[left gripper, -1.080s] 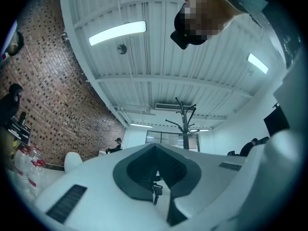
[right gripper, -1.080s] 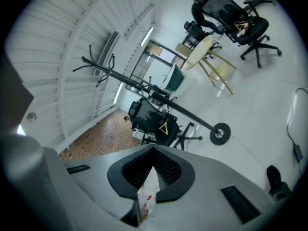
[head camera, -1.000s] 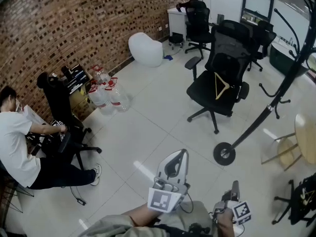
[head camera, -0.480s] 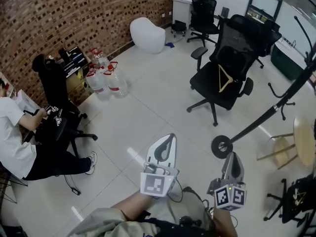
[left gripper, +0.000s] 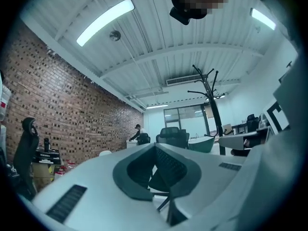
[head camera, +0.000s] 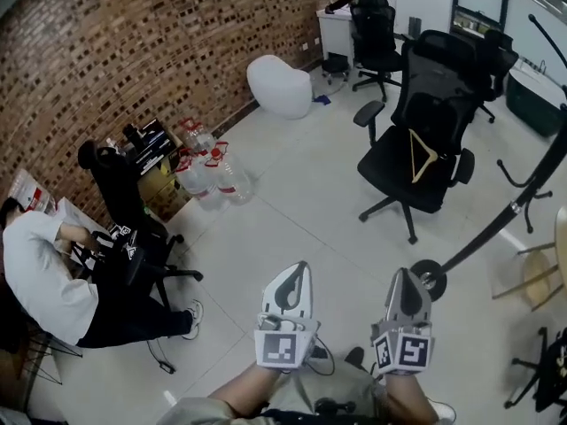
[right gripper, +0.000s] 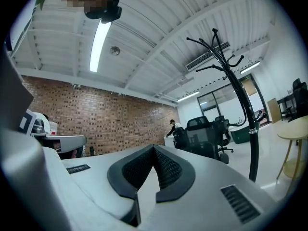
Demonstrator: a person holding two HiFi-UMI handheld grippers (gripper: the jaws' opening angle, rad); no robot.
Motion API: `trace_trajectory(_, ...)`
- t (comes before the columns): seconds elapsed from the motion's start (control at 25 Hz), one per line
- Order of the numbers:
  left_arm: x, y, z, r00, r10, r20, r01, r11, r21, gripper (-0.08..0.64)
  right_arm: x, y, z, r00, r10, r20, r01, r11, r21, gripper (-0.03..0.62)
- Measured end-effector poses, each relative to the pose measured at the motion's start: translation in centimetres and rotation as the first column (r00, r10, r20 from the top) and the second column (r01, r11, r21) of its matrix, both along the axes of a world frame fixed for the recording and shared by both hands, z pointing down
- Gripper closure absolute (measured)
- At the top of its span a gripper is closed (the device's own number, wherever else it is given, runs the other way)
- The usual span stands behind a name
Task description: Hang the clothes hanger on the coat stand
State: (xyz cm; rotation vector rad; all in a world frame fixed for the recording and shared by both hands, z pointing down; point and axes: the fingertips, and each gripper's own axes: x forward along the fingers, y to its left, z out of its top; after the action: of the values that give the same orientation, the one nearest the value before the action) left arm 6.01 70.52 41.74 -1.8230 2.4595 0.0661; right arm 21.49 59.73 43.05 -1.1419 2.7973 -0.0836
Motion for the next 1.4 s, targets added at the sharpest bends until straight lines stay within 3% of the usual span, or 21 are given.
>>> trace_trajectory(0.12, -0.8, -3.5, 1.1, 1.000, 0.002, 0.009, -0.002, 1.000, -0.013, 0.545, -1.5, -3.6, 1.1, 1.000, -0.003, -0.017, 0.004, 1.000, 0.003, 0.591)
trace_trajectory(0.24, -4.6, -6.6, 2.0, 1.000, 0.009, 0.029, -0.009, 1.000, -0.012, 0.545, -5.6, -6.3, 1.7, 0.999, -0.002, -0.039, 0.003, 0.999, 0.042, 0.591)
trace_trajectory(0.4, -10.5, -10.4, 2.2, 0.993, 0.116, 0.023, -0.116, 0.993, 0.013, 0.545, -11.8, -8.8, 1.8, 0.993, 0.080, -0.091, -0.075, 0.996, 0.057, 0.591)
trace_trajectory(0.56, -16.1, -15.0, 1.8, 0.973, 0.230, -0.003, -0.230, 0.973, 0.033, 0.545, -17.1, -11.8, 1.0, 0.979, 0.161, -0.127, -0.154, 0.986, 0.067, 0.591)
trace_trajectory(0.72, -21.7, -18.7, 2.5, 0.962, 0.270, -0.044, -0.269, 0.963, 0.030, 0.545, -21.8, -13.9, 0.5, 0.968, 0.204, -0.148, -0.193, 0.977, 0.087, 0.591)
trace_trajectory(0.88, -23.9, -24.0, 3.4, 0.956, 0.290, -0.051, -0.289, 0.957, 0.023, 0.545, -23.0, -18.4, 1.2, 0.958, 0.245, -0.150, -0.234, 0.968, 0.089, 0.591)
trace_trajectory(1.16, -24.5, -34.6, 3.7, 0.962, 0.268, -0.043, -0.269, 0.963, -0.020, 0.545, -23.5, -31.1, 2.6, 0.965, 0.240, -0.104, -0.236, 0.970, 0.050, 0.591)
trace_trajectory(1.4, -26.8, -44.4, 4.4, 0.961, 0.274, -0.031, -0.275, 0.961, -0.024, 0.543, -25.2, -40.9, 4.6, 0.958, 0.256, -0.125, -0.255, 0.967, 0.026, 0.591)
